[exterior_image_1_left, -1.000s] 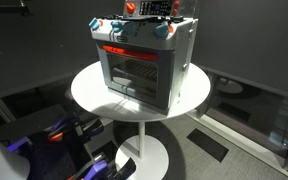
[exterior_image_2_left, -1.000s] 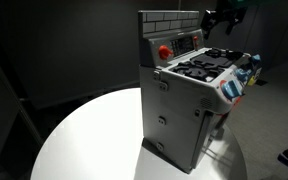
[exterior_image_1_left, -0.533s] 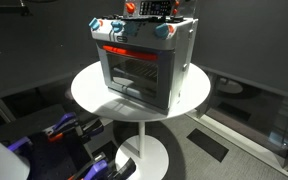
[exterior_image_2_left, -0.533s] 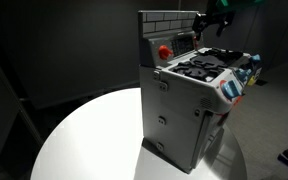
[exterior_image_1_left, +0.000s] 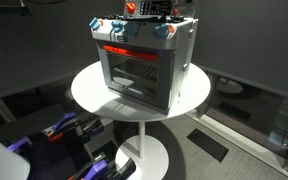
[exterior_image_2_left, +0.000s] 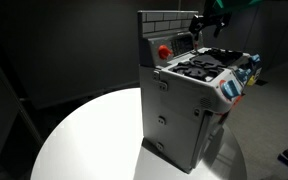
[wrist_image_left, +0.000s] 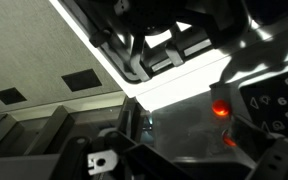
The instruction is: Press the top button on the right side of the stove
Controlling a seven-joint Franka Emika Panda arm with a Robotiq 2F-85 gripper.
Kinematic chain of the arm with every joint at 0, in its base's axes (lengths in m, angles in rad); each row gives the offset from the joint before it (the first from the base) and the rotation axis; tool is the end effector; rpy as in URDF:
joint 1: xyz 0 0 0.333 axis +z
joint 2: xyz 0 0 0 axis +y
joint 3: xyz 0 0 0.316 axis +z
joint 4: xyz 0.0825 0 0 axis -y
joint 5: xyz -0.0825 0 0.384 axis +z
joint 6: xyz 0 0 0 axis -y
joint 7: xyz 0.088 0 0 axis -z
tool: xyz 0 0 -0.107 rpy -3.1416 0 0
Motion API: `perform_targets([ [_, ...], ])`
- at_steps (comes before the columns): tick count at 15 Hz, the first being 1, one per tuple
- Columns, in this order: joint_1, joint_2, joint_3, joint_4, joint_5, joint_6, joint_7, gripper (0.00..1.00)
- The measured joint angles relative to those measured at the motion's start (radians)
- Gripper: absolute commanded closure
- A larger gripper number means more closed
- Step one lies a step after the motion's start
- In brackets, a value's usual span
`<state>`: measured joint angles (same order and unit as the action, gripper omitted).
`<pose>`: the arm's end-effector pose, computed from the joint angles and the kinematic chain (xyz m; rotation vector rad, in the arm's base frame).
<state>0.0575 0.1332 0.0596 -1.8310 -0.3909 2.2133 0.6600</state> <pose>0.6200 0.0588 0.4846 2.8391 -0.4985 0.5174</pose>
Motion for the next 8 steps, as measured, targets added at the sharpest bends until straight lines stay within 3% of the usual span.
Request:
perform_targets([
  [8,0.011,-0.055,-0.003,-0.031,0.146,-0.093,-0.105,0.00],
])
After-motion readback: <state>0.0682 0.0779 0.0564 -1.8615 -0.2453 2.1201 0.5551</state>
